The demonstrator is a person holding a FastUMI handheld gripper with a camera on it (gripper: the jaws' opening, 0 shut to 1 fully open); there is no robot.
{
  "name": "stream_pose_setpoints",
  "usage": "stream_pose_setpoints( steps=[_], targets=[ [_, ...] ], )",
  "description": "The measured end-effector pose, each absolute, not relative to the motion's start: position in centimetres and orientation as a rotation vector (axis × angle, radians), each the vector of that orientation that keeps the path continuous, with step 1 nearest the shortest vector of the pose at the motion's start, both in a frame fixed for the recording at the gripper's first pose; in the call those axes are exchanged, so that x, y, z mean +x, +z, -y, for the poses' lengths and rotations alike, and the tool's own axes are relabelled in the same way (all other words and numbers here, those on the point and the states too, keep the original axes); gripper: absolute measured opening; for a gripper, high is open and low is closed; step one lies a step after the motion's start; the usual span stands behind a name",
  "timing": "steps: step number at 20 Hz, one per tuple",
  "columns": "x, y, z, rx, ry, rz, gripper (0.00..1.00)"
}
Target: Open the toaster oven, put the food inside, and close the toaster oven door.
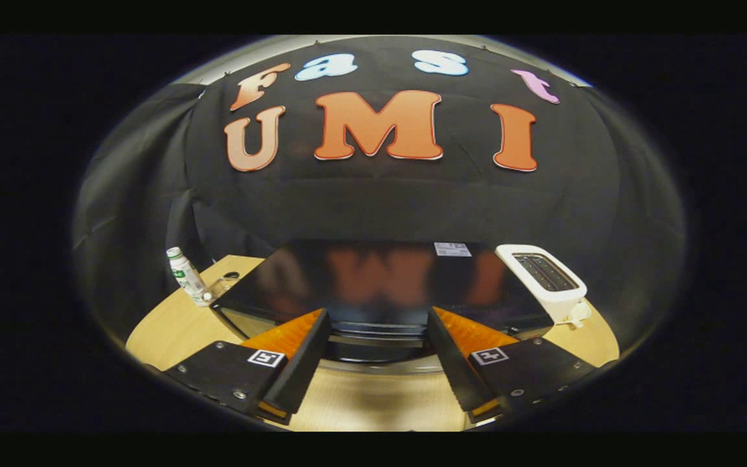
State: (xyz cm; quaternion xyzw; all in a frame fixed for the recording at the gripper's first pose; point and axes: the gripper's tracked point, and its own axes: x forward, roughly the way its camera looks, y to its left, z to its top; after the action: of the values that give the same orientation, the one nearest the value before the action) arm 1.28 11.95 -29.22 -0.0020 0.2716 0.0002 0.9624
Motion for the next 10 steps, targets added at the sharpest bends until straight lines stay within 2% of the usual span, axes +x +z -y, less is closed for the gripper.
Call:
stream_pose_setpoints(
  steps=[5, 10],
  targets=[
    [-2.4, -29.9, -13.5, 0.022, 0.067, -0.514, 0.7],
    [-6.8, -31.6, -15.2, 0.094, 0.188, -0.655, 0.7]
  ],
)
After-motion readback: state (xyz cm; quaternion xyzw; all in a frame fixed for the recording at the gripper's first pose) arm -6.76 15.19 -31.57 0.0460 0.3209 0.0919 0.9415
